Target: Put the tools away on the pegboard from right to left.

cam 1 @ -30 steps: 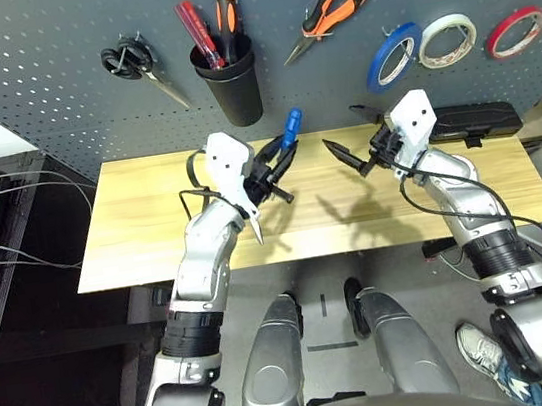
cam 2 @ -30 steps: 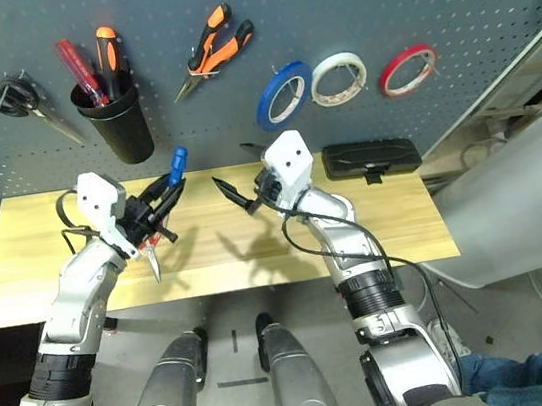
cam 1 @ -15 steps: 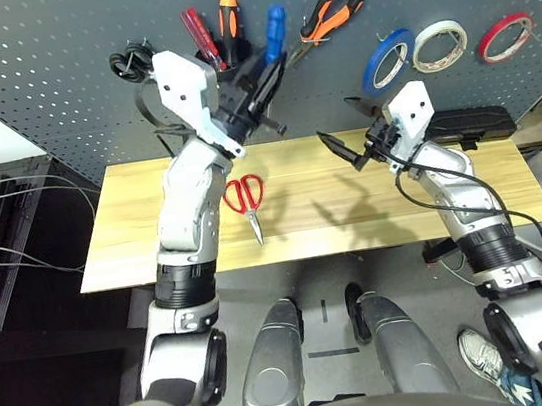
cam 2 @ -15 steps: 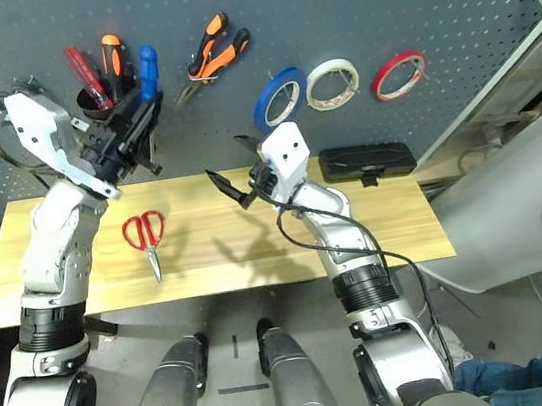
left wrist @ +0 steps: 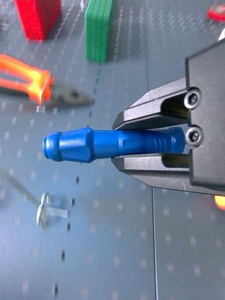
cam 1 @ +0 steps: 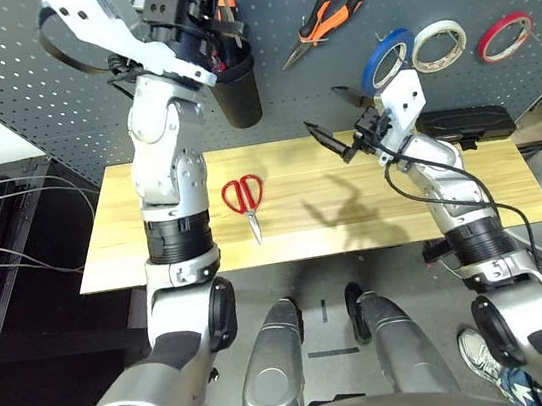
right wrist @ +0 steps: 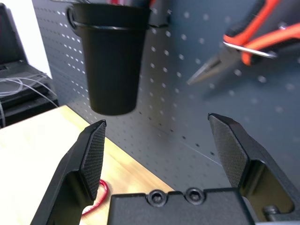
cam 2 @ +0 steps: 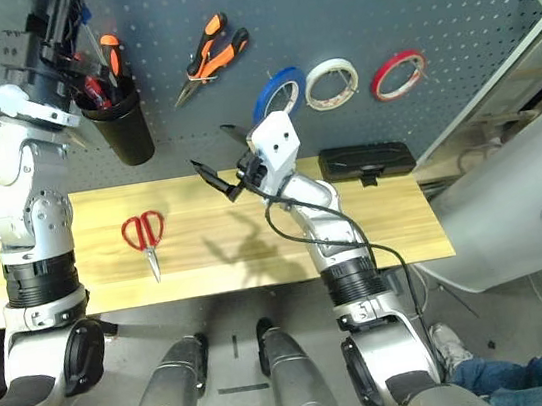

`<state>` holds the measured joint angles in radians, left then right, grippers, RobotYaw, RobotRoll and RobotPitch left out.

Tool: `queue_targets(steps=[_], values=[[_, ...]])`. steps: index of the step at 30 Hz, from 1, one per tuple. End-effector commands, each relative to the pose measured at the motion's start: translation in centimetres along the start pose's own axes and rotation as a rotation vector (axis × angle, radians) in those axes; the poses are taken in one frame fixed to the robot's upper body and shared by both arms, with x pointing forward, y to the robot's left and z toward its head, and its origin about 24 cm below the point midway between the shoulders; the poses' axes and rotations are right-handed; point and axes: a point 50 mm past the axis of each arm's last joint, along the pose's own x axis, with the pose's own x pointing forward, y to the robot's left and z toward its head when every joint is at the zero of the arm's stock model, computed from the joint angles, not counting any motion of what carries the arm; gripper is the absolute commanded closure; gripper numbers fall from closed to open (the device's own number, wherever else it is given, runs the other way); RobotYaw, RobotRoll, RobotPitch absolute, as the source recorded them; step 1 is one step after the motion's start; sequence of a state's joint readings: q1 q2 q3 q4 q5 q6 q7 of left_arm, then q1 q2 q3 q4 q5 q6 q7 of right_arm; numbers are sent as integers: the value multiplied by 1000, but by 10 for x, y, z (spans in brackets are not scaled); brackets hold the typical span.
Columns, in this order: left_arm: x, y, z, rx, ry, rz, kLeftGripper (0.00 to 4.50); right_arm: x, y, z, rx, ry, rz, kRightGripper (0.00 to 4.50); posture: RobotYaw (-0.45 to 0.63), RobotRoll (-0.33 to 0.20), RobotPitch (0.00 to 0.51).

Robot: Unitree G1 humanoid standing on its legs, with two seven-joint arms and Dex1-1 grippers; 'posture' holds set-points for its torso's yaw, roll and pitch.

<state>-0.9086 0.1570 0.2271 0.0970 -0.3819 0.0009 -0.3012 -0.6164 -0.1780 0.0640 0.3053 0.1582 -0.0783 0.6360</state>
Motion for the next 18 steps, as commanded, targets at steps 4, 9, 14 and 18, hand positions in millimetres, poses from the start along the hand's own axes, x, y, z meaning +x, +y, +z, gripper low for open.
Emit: queue_targets(steps=[4, 9, 14, 18], values=[[0, 15, -17, 68, -14, 64, 3870, 15, 11, 6, 16, -39, 41, 0, 161, 0, 207], [-7, 19, -38, 83, 30, 100, 3870, 22, 12, 11, 22, -58, 31, 0, 155, 0, 214], [-13, 17, -55, 89, 109, 102, 3870, 22, 12, 12, 19, -61, 28, 0, 150, 0, 219], [-15, 18, -59, 117, 143, 93, 2849, 21, 10, 12, 16, -57, 22, 0, 146, 0, 224]])
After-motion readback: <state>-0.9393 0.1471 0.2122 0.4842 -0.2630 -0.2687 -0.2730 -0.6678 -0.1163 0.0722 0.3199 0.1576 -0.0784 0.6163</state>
